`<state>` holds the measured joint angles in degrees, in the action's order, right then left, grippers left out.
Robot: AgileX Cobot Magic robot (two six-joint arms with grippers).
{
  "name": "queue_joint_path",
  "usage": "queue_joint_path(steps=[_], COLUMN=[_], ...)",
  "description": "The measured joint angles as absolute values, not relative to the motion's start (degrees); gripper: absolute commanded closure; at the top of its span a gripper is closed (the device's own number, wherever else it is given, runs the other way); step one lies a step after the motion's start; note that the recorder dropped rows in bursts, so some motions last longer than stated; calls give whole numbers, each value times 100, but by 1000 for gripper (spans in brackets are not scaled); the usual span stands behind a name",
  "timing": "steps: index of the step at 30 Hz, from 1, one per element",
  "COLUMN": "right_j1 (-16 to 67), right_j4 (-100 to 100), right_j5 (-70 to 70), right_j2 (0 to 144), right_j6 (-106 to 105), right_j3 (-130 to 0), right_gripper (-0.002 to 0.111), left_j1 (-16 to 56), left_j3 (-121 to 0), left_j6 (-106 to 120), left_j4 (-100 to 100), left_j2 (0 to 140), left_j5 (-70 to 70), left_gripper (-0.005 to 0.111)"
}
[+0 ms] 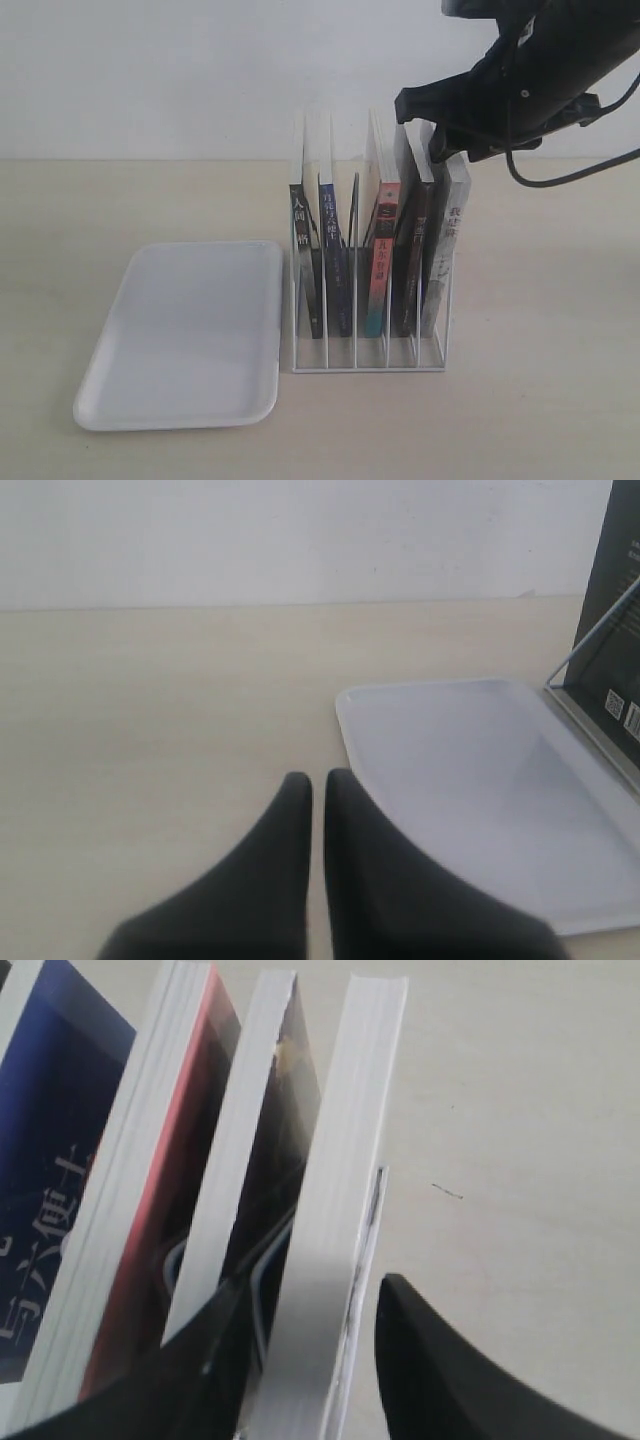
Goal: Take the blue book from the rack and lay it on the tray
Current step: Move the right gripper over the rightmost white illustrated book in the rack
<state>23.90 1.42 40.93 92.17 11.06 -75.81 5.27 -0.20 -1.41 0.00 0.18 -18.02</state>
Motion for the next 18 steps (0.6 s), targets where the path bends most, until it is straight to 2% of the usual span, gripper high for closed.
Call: queue_joint_path(steps=[13,15,18], right_j1=[2390,2390,2399], right_j4=[121,121,121], right_j5=[4056,4056,4056], right_j2=[9491,9532,9557], right_j6=[1108,1108,1118], right_j3=[-7581,-7581,-7581], right_gripper=[69,73,92], left_j1=[527,527,527], left_j3=[-20,-20,-20], left_j6=[-141,-141,-141], left_j4=[0,0,0], left_j2=[18,18,18], left_j5=[-1802,-1802,-1802], left_gripper=[103,103,103])
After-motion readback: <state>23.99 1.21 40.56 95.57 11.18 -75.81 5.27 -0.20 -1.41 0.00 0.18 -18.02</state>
